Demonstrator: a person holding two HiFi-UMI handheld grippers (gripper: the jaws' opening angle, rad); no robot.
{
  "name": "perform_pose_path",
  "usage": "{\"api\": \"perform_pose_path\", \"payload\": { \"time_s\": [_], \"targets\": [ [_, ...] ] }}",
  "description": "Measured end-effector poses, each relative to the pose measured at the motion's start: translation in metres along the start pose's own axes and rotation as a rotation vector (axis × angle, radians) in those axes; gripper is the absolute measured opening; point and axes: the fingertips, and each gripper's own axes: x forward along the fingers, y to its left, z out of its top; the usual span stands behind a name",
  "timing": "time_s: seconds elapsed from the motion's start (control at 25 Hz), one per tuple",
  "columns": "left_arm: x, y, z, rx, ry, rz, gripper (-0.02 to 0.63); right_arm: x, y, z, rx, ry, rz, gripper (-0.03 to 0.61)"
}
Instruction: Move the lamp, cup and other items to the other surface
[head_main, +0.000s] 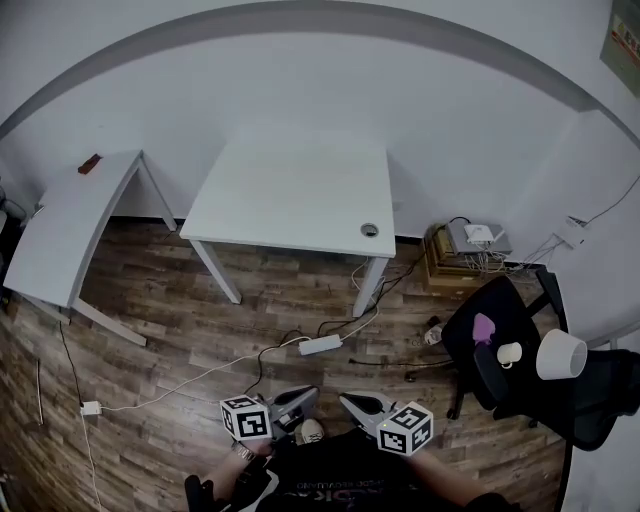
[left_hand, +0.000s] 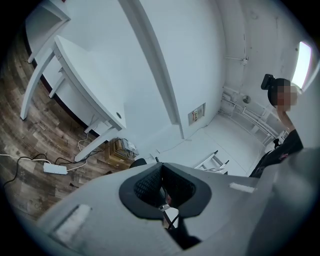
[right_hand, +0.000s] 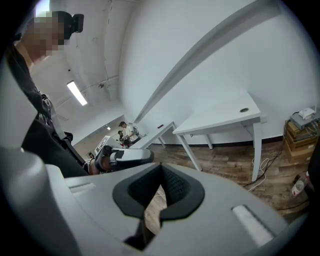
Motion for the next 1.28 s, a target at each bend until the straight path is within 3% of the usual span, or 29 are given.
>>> {"api": "perform_pose_path", "payload": {
  "time_s": [0.24,1.28],
  "targets": [
    [0.018,-0.006,-0.009,0.017,0.061,-0.025,-0.003,-0.013,-0.009,-0.003,0.024,-0.020,-0.026,0.003],
    [0.013,-0.011,-0.018,-0.009,0.048,-0.047,-0.003,-0.018,0.003,-0.010,0.007,-0.027,-0.020,0.003]
  ]
}}
